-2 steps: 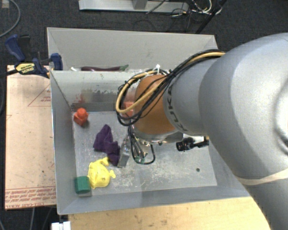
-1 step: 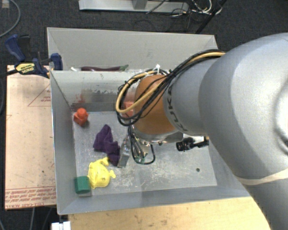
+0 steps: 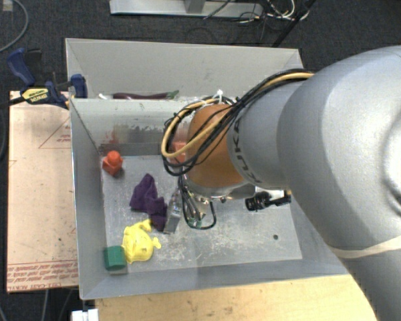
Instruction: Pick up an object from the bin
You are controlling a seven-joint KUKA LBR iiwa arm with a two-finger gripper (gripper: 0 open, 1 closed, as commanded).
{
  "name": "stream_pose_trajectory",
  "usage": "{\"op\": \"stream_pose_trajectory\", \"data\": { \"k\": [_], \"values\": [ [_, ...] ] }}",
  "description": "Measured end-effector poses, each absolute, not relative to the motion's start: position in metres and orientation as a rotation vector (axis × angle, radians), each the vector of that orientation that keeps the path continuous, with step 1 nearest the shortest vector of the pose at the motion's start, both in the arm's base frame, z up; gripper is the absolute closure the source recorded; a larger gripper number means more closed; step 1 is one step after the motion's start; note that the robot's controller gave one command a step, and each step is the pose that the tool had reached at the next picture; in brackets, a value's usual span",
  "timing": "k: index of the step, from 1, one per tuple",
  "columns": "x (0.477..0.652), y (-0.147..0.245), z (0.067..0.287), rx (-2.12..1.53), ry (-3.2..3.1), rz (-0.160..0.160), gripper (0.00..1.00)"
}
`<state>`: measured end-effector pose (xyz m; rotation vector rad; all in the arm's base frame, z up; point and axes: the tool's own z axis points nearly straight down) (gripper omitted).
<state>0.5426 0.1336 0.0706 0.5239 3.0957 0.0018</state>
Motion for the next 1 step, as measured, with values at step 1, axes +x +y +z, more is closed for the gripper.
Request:
{"op": "stream_pose_trajectory", "data": {
  "k": [1],
  "values": [
    [0.5421, 0.1335, 0.0741, 0.523, 3.097, 0.001, 1.00]
  ]
}}
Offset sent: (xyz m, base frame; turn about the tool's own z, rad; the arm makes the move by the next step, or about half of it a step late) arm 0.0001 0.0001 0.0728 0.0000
